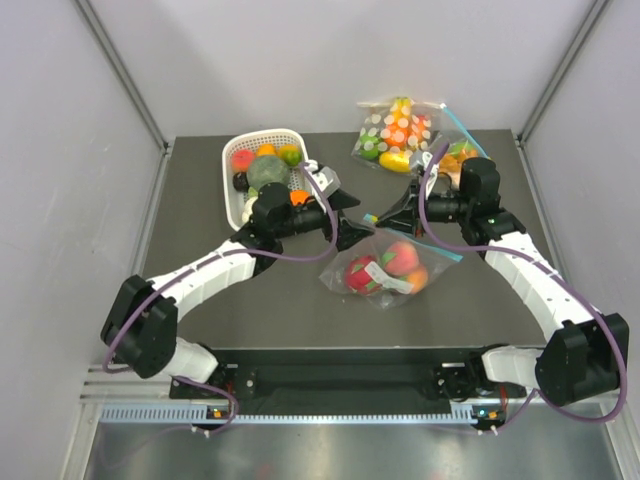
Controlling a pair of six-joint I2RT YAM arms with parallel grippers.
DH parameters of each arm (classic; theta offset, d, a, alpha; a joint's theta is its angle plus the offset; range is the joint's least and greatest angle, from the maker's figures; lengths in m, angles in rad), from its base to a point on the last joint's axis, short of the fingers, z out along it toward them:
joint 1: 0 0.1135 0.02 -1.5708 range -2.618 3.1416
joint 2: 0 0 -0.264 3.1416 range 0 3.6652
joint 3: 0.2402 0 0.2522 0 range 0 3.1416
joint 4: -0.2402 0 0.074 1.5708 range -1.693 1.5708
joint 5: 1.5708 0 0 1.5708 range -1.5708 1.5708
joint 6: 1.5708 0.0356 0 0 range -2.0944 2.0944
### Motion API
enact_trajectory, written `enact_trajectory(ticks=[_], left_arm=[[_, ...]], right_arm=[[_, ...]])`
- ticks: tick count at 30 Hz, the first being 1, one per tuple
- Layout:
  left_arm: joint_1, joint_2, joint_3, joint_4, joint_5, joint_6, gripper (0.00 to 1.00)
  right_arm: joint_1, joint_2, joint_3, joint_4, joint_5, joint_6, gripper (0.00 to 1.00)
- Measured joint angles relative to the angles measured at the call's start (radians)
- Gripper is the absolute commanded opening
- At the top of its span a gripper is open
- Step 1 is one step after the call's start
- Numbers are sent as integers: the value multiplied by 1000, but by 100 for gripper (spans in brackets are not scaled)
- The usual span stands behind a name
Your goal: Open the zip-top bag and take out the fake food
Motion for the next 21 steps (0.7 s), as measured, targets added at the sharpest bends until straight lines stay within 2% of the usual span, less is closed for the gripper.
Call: enact_trajectory(ticks=[1, 2, 5, 6, 9, 10, 14, 17, 21], left_arm=[[0, 8, 5, 1, 4, -3, 82], [0, 17, 11, 3, 12, -9, 61], [0, 47, 23, 9, 50, -25, 33], [-2, 54, 25, 12, 68, -30, 20], [-6, 65, 27, 14, 114, -37, 3], [-5, 67, 27, 14, 127, -41, 0], [-4, 69, 27, 0, 166, -40, 0], [-4, 72, 33, -16, 202, -40, 0], [-4, 82, 48, -36, 233, -41, 0]], right_arm=[[0, 0, 0, 0, -3, 0, 0], [0, 0, 0, 0, -3, 0, 0], [-1, 0, 0, 0, 2, -1, 0], [-1, 0, 0, -1, 5, -2, 0], [-1, 0, 0, -3, 15, -5, 4], [-1, 0, 0, -4, 16, -6, 16], [-1, 0, 0, -1, 10, -9, 43], [-1, 0, 0, 2, 5, -20, 48], [-1, -8, -1, 2, 0, -32, 50]])
